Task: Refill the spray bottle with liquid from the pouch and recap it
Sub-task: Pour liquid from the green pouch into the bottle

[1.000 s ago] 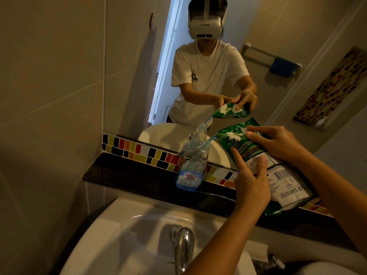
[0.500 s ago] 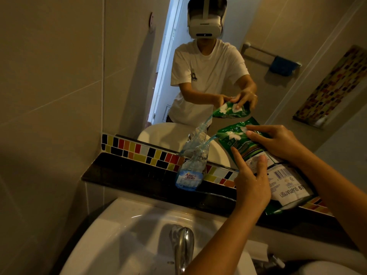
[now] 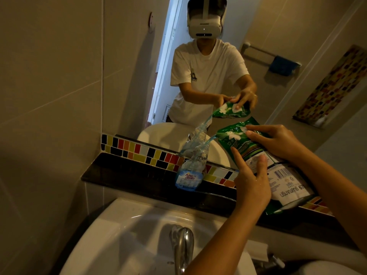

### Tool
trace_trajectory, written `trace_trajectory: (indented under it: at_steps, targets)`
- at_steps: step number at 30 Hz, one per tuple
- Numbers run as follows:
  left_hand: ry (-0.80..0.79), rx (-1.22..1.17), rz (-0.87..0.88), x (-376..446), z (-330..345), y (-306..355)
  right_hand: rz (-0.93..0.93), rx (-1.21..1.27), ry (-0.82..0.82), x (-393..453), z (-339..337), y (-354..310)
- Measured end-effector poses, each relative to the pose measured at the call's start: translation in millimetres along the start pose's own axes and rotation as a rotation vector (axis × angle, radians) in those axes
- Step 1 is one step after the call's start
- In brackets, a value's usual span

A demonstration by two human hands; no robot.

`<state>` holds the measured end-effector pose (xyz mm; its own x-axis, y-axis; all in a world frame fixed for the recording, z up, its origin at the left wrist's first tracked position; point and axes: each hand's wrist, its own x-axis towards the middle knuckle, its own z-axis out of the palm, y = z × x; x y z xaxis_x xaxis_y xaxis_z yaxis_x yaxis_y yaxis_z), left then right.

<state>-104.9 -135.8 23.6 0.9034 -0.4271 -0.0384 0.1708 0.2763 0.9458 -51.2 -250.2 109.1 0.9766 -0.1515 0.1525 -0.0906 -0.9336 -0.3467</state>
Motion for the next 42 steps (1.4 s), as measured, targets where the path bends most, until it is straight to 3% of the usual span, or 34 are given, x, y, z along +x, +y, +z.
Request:
trace_trajectory:
  at_steps: [42]
  targets:
    - [0.02, 0.031, -0.006, -1.5, -1.2, 2.6, 0.003, -0.016, -0.017, 2.4, -2.1, -3.4]
